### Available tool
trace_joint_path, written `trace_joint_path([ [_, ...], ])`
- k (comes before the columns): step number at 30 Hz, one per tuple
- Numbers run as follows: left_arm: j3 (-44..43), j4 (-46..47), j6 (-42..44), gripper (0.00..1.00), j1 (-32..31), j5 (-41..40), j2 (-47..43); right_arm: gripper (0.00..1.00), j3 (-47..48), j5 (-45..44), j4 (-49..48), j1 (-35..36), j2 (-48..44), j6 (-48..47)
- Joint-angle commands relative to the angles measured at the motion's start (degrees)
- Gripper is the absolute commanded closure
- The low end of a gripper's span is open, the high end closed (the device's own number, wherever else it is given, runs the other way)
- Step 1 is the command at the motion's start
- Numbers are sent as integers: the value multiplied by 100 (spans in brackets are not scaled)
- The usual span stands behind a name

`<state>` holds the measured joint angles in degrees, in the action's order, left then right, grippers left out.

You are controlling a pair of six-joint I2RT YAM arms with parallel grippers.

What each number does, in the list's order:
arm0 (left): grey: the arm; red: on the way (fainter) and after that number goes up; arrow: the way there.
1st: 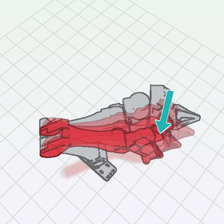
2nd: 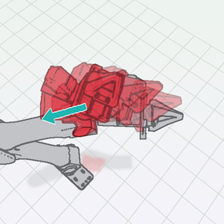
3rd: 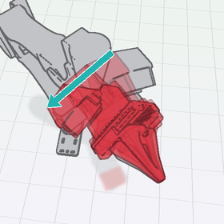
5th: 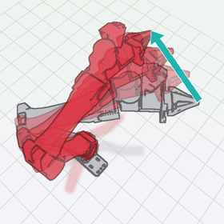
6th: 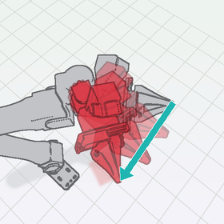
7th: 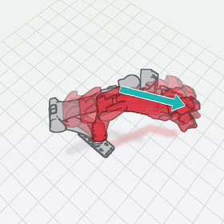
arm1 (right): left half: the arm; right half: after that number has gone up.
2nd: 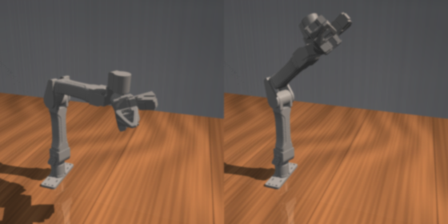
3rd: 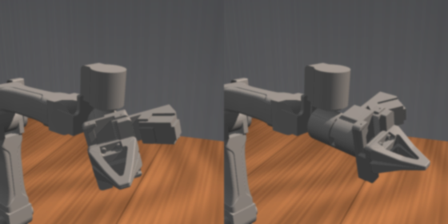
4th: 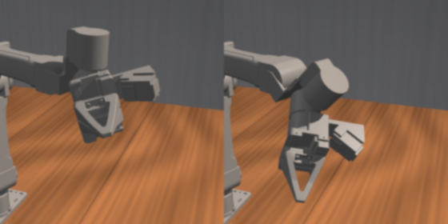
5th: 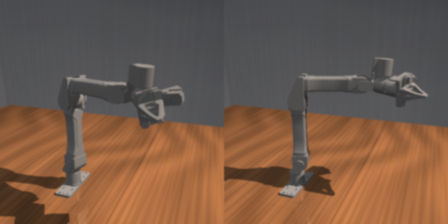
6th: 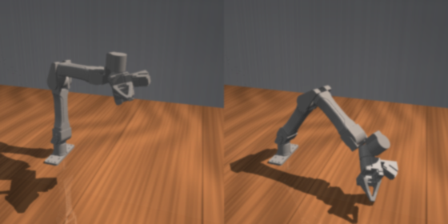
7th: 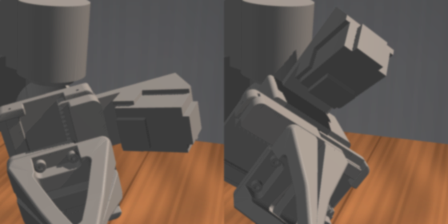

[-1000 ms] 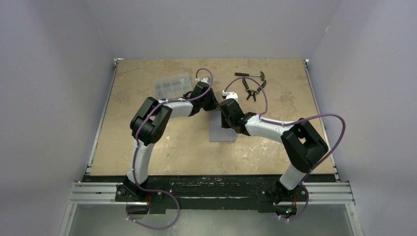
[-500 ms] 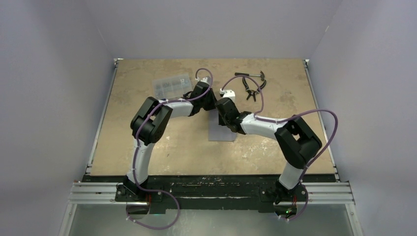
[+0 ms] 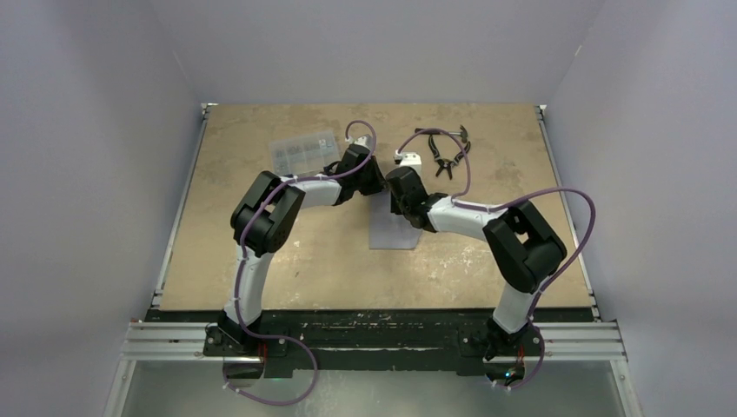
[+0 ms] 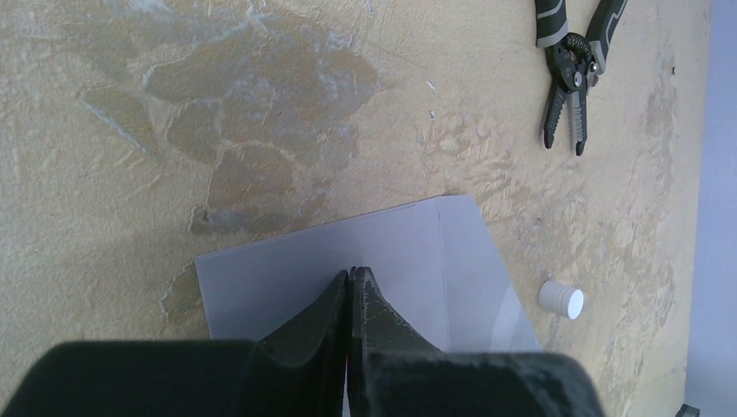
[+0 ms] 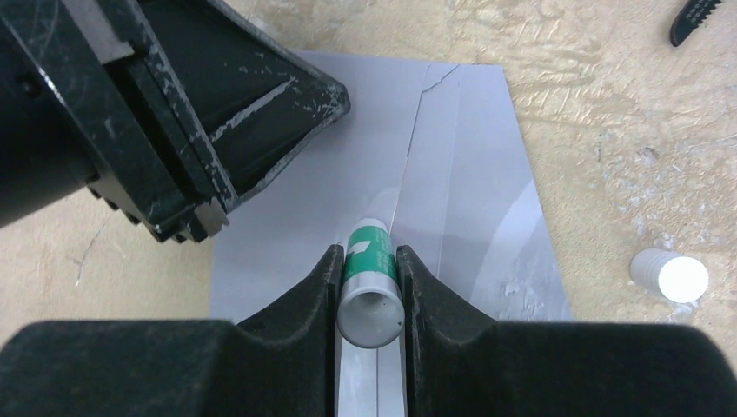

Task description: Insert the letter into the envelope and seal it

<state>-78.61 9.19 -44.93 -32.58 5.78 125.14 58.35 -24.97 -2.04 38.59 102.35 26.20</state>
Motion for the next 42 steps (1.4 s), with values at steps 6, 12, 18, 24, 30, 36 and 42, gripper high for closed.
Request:
trace_joint_path([
  [6, 300, -1104, 225, 100, 129, -314, 485, 100, -474, 1146, 763, 87, -468, -223],
  [12, 302, -1047, 191, 100, 129, -212, 487, 100, -544, 1621, 1092, 83, -981, -101],
  [18, 300, -849, 207, 100, 129, 86, 252, 100, -269, 1761, 1159, -71, -1611, 54],
  [24, -35, -767, 352, 89, 133, 666, -314, 100, -381, 2190, 960, -774, -2069, 431],
  [30, 12, -1129, 489, 60, 181, 468, -1188, 100, -991, 3002, 433, -1750, -2556, 1053],
  [36, 459, -1392, 789, 46, 199, 238, -1921, 100, -1604, 4068, -459, -2779, -2431, 1625],
  [42, 881, -1818, 1061, 43, 200, 132, -2303, 100, -1231, 5162, -1336, -3510, -1146, 1556],
])
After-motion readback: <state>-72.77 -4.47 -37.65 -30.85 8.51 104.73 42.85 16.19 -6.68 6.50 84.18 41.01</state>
